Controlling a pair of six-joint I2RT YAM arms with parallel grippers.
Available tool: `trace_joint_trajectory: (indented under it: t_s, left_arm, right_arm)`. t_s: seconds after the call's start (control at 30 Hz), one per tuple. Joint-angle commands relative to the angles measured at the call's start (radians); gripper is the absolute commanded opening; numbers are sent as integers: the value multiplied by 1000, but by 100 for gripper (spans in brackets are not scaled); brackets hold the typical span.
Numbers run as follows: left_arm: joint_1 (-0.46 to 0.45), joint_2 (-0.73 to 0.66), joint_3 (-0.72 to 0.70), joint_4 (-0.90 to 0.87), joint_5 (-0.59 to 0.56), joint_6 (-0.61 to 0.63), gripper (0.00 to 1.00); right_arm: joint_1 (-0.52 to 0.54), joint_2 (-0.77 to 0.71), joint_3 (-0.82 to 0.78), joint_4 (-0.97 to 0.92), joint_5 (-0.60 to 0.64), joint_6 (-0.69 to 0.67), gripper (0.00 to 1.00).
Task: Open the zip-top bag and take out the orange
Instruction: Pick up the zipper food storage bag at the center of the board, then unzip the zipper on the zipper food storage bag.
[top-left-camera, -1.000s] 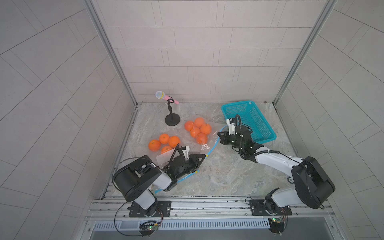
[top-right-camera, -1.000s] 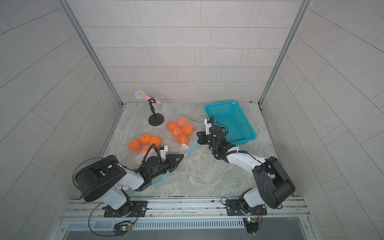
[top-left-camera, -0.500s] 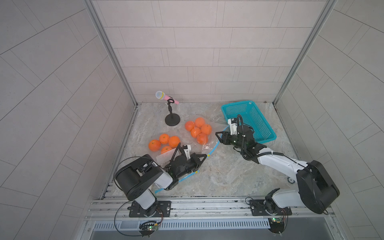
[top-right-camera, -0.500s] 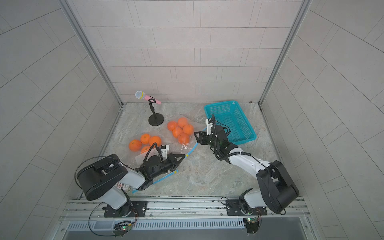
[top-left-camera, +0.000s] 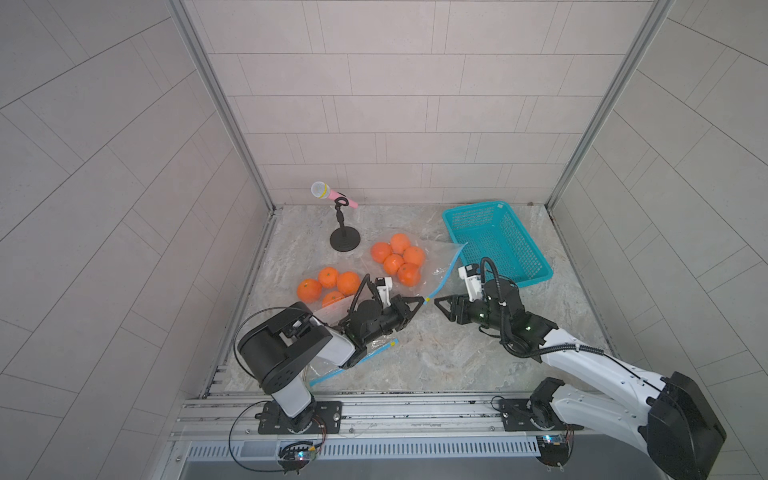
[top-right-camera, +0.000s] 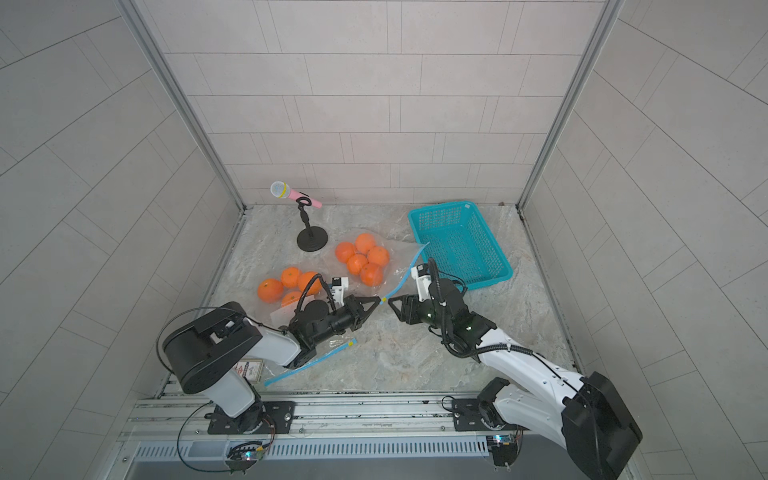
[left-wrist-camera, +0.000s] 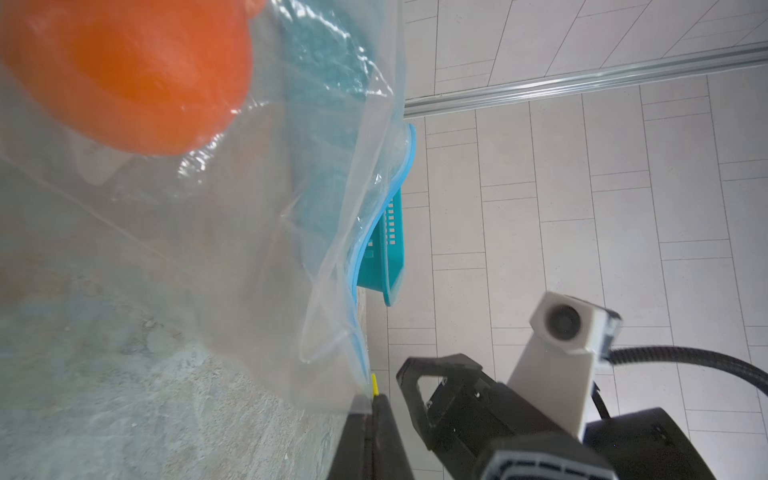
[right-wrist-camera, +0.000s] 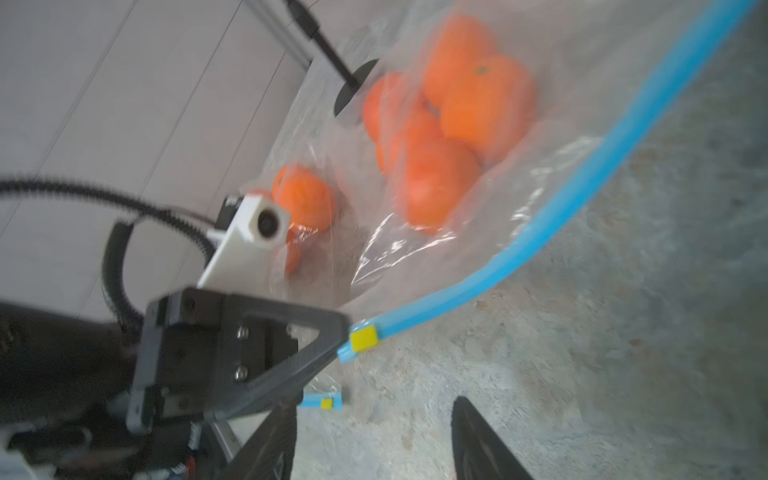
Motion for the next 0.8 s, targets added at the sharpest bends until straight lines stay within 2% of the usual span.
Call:
trace_joint_trajectory:
  t_s: [0.0,0.03,0.1,0.2,0.23,0.3,0.37,0.43,0.57,0.7,0.77]
  left_arm:
    - [14,-8,-5,30,55,-12,0]
    - [20,-10,-15,30,57,-20,0]
    - [33,-19,-26,30,84,-32,0]
    - [82,-43,-30,29,139,-39,0]
    - [100,-43,-27,29,182,-56,0]
    - [142,-39,-29,30,252,-85,0]
    - [170,-65,-56,29,266,-77,0]
    - [189,-93,-96,28,265,-73,0]
    - [205,-103,-103,20,283,-89,0]
    - [223,-94,-123,23,282,-84,0]
    - [253,-111,-145,23,290,-88,0]
  right_arm:
    - [84,-92,-4,-12,219,-443,63]
    - [84,-112,-42,25,220,-543,64]
    - [88,-138,-148,194,213,-750,60]
    - [105,-118,-284,478,106,-1032,60]
    - [116,-81,-315,570,90,-1121,60]
    - [166,9,-313,652,148,-1260,59]
    - [224,139,-282,715,215,-1410,55]
    - [270,278,-284,899,274,-1540,54]
    - [296,514,-295,1316,301,-1617,60]
    - [326,561,-253,1325,312,-1650,59]
    - [369,516,-253,1313,343,-1686,59]
